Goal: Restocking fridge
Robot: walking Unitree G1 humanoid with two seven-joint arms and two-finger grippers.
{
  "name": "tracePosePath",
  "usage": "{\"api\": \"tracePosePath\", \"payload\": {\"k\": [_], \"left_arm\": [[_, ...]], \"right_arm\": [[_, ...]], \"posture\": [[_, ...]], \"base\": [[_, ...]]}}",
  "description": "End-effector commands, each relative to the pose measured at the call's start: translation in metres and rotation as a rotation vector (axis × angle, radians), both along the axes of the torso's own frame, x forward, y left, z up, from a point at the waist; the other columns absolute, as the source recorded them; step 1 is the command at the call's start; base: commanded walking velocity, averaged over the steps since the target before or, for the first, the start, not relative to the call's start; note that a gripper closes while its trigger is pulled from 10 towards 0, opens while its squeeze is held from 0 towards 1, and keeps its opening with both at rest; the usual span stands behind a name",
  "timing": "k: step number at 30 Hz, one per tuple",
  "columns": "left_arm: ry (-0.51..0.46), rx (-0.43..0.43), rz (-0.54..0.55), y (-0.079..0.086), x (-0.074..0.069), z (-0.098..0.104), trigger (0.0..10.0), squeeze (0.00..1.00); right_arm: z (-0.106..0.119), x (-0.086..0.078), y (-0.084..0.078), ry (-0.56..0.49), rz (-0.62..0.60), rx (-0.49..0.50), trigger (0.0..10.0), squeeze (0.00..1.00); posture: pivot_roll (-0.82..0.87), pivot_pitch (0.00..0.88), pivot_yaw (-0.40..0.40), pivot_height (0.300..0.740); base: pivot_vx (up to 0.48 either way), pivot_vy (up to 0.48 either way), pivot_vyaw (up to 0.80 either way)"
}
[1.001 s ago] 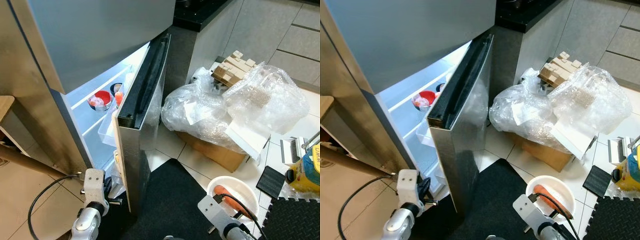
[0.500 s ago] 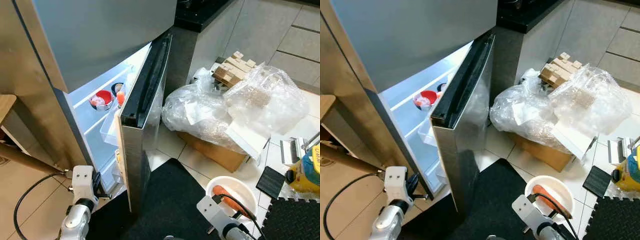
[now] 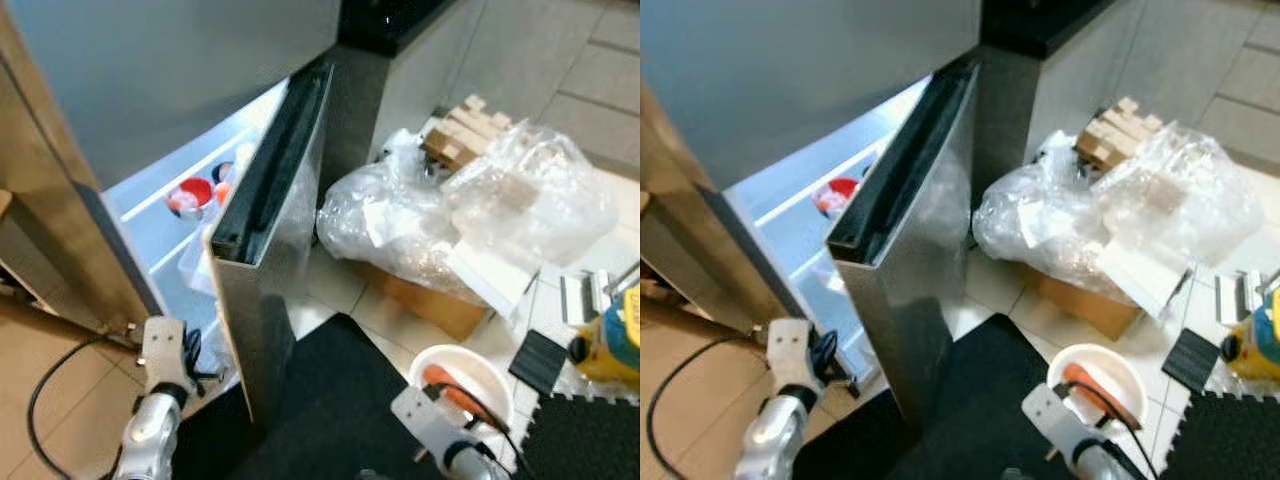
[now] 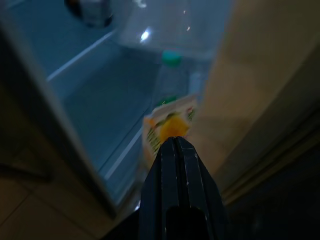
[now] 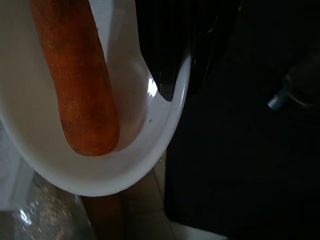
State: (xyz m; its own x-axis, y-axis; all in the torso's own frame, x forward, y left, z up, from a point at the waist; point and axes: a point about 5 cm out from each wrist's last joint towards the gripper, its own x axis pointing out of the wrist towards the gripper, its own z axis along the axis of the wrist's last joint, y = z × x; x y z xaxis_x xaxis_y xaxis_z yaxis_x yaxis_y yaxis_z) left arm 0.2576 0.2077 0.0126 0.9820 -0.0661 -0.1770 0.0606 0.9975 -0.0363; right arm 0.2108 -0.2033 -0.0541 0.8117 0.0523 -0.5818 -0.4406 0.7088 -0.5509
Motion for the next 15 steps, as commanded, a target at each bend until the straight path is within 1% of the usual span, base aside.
{"api": "tracePosePath", "payload": {"k": [1,3,5,8,9,12,13,15], "left_arm": [[-0.002,-0.008,0.014,0.003,-0.004,-0.002,10.0,0.0],[-0.006,-0.005,0.006,0.004,-0.004,-0.001,10.0,0.0],[0.001,0.019,0.002,0.008,-0.005,-0.002,10.0,0.0],[0.015,0.049,0.025,0.013,-0.005,-0.003,10.0,0.0],[0.016,0.064,0.03,0.017,-0.003,-0.001,10.0,0.0],[-0.001,0.071,0.039,0.019,0.003,0.004,10.0,0.0],[-0.007,0.072,0.038,0.019,0.007,0.006,10.0,0.0],[-0.034,0.044,0.015,0.015,0.018,0.015,10.0,0.0]], "right_arm": [[-0.003,-0.004,0.002,0.012,-0.004,0.007,10.0,0.0],[-0.003,-0.004,0.002,0.012,-0.005,0.007,10.0,0.0],[-0.003,-0.004,0.002,0.011,-0.006,0.007,10.0,0.0],[-0.003,-0.004,0.002,0.011,-0.007,0.008,10.0,0.0],[-0.003,-0.004,0.002,0.011,-0.005,0.008,10.0,0.0],[-0.003,-0.004,0.002,0.013,-0.004,0.007,10.0,0.0],[-0.003,-0.004,0.002,0.014,-0.005,0.007,10.0,0.0],[-0.003,-0.004,0.002,0.014,-0.005,0.008,10.0,0.0]], "posture": [[-0.1,0.142,-0.053,0.74],[-0.1,0.142,-0.053,0.74],[-0.1,0.142,-0.052,0.74],[-0.1,0.144,-0.054,0.74],[-0.1,0.144,-0.055,0.74],[-0.1,0.148,-0.056,0.74],[-0.1,0.148,-0.056,0.74],[-0.1,0.15,-0.056,0.74]], "base": [[0.0,0.0,0.0],[0.0,0.0,0.0],[0.0,0.0,0.0],[0.0,0.0,0.0],[0.0,0.0,0.0],[0.0,0.0,0.0],[0.0,0.0,0.0],[0.0,0.0,0.0]]}}
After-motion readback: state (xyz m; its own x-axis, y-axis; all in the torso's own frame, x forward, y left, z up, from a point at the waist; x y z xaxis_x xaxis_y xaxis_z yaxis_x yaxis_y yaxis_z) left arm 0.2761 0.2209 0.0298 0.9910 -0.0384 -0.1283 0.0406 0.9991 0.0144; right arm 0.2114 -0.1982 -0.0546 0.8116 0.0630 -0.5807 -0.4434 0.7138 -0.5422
